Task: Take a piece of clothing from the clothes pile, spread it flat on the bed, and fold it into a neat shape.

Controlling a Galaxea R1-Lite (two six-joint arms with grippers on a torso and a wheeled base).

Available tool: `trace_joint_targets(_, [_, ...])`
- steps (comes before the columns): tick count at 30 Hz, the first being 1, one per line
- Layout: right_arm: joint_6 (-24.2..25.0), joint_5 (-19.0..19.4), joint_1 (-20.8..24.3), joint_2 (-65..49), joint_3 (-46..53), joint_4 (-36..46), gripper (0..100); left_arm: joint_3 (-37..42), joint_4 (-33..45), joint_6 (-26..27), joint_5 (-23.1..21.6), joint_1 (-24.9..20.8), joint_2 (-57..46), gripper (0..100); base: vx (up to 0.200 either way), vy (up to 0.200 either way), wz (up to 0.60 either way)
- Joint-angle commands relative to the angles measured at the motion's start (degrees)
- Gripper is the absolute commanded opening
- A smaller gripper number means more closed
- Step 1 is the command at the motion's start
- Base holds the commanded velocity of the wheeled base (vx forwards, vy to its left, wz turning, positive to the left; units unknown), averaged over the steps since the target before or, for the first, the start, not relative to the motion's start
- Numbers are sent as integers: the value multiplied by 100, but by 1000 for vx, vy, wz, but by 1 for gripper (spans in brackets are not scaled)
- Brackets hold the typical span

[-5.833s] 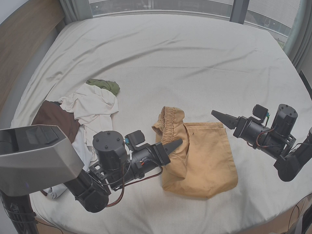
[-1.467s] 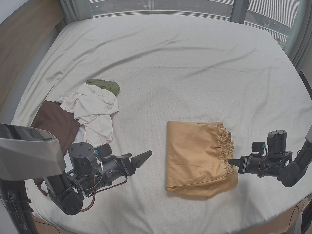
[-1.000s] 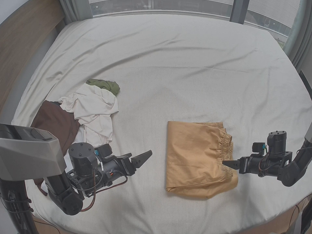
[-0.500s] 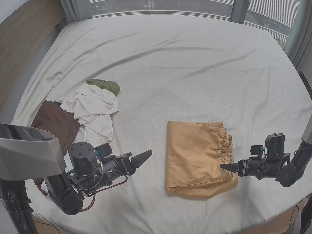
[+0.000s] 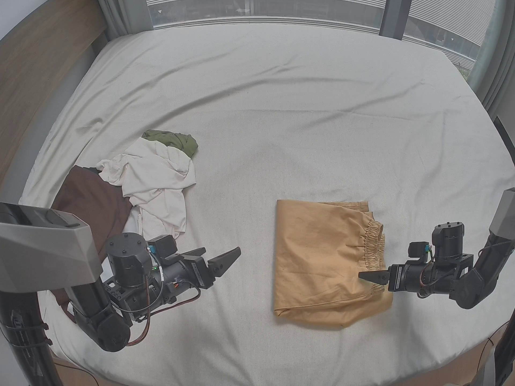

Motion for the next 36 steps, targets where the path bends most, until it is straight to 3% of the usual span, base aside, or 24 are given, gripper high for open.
trace_joint_targets(1, [327, 272, 24, 62, -20, -119, 100, 162, -1, 371, -5, 143, -14, 100, 0, 0, 0])
trace_joint_targets(13, [617, 491, 86, 264, -64, -286, 100, 347, -18, 2164, -252, 740, -40, 100, 0, 0, 0])
trace_joint_targets(22, [863, 711, 218, 378, -134, -338, 100, 329, -18, 2181, -304, 758, -93, 100, 0, 0, 0])
trace_joint_targets(34, [1566, 702, 508, 1064, 129, -2175, 100, 347, -27, 2172, -304, 767, -102, 100, 0, 0, 0])
trace_joint_targets(35, [1566, 702, 516, 1064, 138, -2175, 0, 347, -18, 2172, -304, 767, -102, 100, 0, 0, 0])
trace_joint_targets(36, [1566, 702, 516, 1064, 138, -2167, 0, 347, -18, 2172, -304, 767, -102, 100, 0, 0, 0])
